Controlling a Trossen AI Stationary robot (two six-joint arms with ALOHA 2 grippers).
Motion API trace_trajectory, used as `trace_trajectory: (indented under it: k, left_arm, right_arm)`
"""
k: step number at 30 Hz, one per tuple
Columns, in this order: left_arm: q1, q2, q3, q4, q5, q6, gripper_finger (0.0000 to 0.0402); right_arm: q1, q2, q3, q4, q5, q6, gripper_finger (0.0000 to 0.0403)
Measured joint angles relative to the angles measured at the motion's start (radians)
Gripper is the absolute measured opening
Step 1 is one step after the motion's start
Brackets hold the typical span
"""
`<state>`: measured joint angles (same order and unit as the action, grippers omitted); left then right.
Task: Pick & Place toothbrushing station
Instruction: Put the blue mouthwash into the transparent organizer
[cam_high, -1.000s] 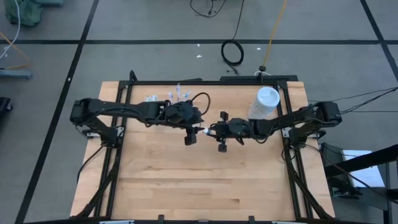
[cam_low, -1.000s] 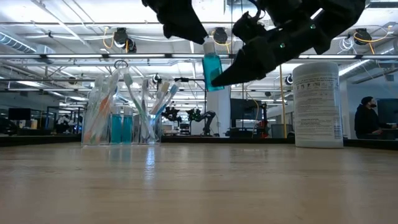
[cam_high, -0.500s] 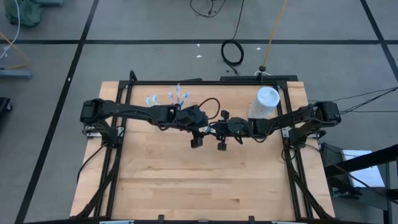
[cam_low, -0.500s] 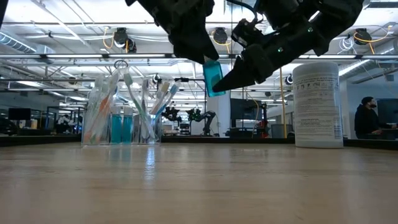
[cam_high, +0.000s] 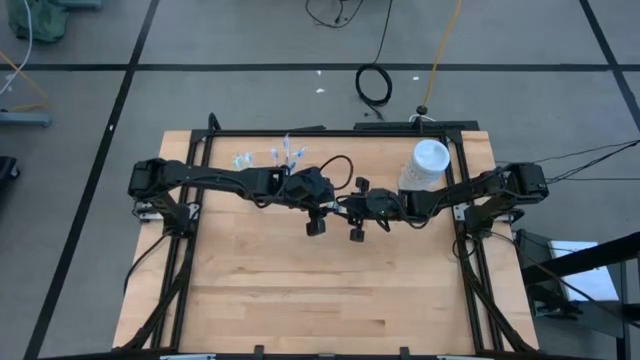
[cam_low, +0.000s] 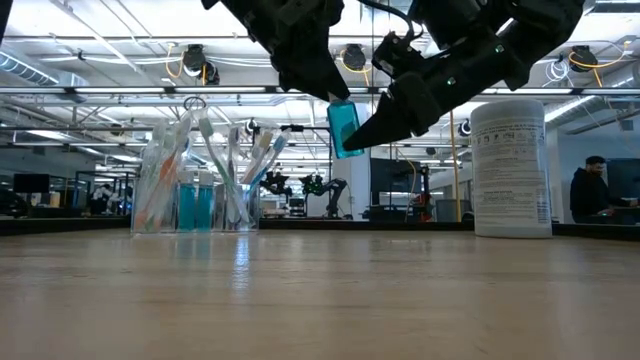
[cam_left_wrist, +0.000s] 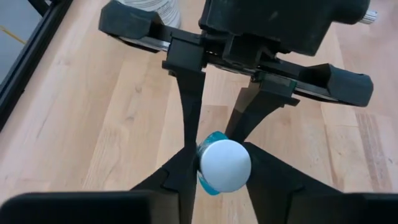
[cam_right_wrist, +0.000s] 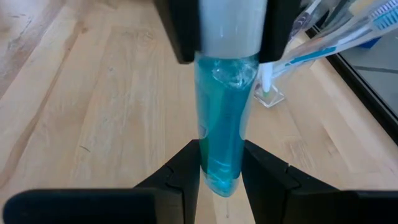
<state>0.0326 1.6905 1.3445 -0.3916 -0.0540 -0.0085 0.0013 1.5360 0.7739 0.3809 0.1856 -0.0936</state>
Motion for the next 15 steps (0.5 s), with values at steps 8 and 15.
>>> trace_trajectory:
  k: [8,15]
  left_arm:
    - [0.000,0.000,0.000,-0.010,-0.001,-0.003,0.0103]
    - [-0.001,-0.060,0.000,-0.171,-0.014,-0.076,0.0096]
  right_arm:
    - [0.000,0.000,-0.001,-0.001,0.000,-0.001,0.0117]
    - [0.000,0.000,-0.001,-0.020,0.001,0.002,0.0158]
